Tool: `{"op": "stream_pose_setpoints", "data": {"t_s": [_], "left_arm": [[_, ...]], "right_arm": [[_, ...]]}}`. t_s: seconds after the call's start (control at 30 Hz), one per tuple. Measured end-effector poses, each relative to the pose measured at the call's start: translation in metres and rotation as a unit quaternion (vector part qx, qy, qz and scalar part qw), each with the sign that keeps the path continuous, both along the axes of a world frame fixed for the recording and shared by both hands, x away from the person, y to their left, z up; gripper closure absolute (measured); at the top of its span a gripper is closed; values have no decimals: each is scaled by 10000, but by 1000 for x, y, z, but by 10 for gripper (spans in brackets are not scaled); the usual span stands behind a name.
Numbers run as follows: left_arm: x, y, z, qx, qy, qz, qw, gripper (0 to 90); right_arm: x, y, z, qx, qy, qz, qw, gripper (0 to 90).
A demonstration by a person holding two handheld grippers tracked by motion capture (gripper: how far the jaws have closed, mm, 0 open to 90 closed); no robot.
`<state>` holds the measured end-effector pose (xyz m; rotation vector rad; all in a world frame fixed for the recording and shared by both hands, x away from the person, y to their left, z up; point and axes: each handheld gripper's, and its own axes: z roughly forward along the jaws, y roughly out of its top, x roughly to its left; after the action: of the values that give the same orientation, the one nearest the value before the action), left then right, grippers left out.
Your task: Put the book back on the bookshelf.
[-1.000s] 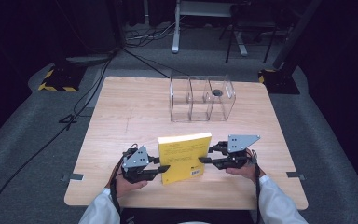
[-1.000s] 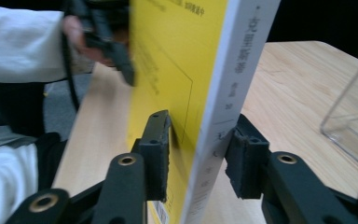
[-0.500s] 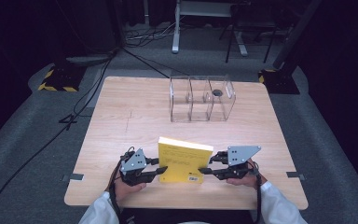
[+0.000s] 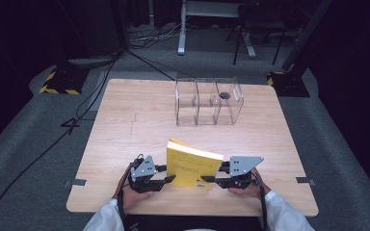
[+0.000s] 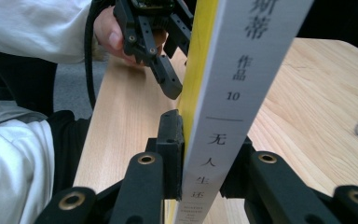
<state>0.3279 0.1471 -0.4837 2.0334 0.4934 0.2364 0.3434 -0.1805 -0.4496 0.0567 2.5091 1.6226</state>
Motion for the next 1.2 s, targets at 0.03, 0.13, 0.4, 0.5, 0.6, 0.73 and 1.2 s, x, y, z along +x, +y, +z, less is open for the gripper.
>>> {"op": "stream_pose_setpoints", "data": {"t_s": [0.03, 0.13, 0.4, 0.5, 0.6, 0.73, 1.2], "left_arm": [[2, -4, 0, 15, -35, -9, 10000, 599], [9, -15, 0, 2, -46, -34, 10000, 619], [30, -54, 0, 25, -93, -194, 9998, 608], [37, -68, 0, 25, -114, -273, 9996, 603], [43, -78, -1, -21, -85, -318, 9995, 601], [50, -86, -1, -16, -76, -327, 9994, 590], [37, -64, -1, 639, 9, 260, 9976, 315]], "right_arm": [[0, -2, 0, 0, -29, -40, 10000, 745], [0, -13, 0, -7, -63, -232, 9997, 747], [1, -47, 0, 57, -60, -636, 9979, 727], [0, -60, 1, 173, -54, -754, 9970, 702], [-1, -68, 4, 225, -142, -886, 9957, 695], [0, -74, 6, 324, -170, -1119, 9930, 710], [-1, -70, 5, 378, -187, -1487, 9880, 741]]}}
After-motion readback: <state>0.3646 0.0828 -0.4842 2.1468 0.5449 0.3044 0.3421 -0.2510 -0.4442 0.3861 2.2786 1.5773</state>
